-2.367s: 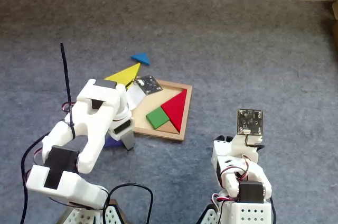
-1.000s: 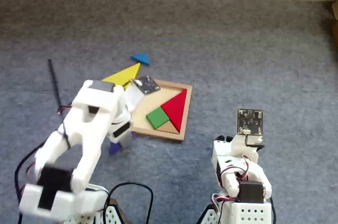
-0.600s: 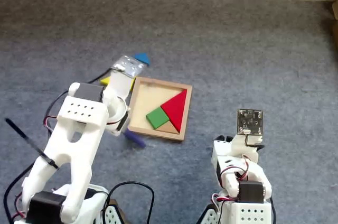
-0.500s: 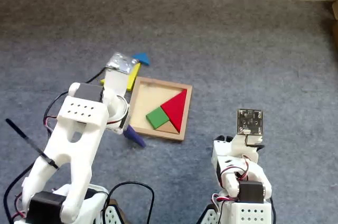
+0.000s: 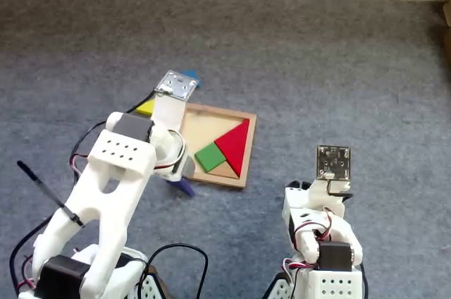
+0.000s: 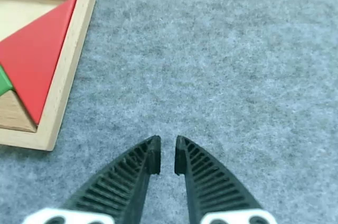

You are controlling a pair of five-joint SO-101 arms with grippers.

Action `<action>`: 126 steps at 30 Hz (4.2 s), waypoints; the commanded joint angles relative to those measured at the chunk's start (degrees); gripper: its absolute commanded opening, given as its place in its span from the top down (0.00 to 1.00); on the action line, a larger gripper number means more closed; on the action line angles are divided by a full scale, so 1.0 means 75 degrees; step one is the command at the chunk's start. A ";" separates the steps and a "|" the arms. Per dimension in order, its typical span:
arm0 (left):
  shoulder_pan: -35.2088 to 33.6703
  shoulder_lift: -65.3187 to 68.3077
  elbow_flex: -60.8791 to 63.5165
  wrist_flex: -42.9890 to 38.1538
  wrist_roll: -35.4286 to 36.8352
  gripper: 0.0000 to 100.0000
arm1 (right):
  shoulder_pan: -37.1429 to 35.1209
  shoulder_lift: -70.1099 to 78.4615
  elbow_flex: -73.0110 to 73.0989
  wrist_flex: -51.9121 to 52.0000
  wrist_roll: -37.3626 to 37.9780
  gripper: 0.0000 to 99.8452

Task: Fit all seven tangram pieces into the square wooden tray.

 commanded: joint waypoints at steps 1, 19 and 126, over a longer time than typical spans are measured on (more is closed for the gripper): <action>0.0182 -0.0252 -0.0100 -0.0047 -0.0832 0.77 | 0.0170 -0.0111 0.0697 0.0006 0.0082 0.93; 0.0135 -0.0205 0.0862 -0.0516 -0.2262 0.97 | 0.0170 -0.0111 0.0697 -0.0006 0.0082 0.93; 0.0568 0.2889 -0.0627 -0.2637 -0.0434 0.97 | 0.0170 -0.0111 0.0697 -0.0006 0.0082 0.93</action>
